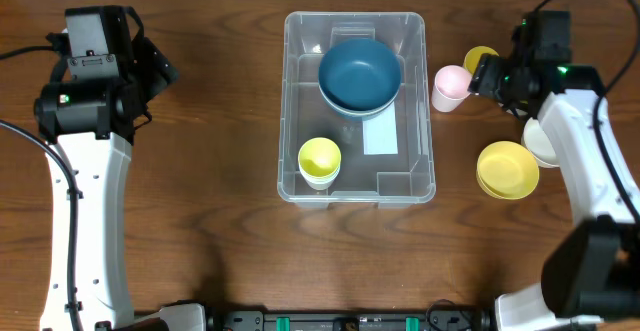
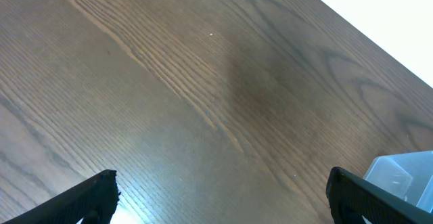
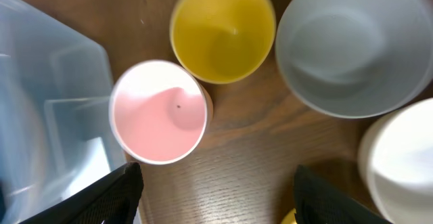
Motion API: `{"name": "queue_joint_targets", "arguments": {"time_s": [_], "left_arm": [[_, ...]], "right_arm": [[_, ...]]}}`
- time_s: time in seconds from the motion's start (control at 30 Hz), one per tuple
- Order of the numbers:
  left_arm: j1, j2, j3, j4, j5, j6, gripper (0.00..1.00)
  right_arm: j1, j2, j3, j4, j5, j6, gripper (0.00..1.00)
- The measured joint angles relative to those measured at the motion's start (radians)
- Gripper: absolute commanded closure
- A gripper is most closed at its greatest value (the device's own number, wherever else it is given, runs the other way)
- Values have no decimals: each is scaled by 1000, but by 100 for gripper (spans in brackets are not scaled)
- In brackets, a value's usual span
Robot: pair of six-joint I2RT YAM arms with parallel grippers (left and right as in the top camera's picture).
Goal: Pack container
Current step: 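Return the right gripper to the cups and grasp the pink cup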
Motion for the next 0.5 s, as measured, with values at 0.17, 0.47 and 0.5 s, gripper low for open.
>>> {"name": "queue_joint_targets", "arguments": {"time_s": [0.17, 0.47, 0.5], "left_arm": [[0, 0, 0, 0, 0, 0, 2], [0, 0, 0, 0, 0, 0, 2], [0, 0, 0, 0, 0, 0, 2]], "right_arm": [[0, 97, 0, 43, -51, 43, 29], [0, 164, 0, 65, -77, 97, 42], [0, 165, 0, 66, -77, 97, 41]]}}
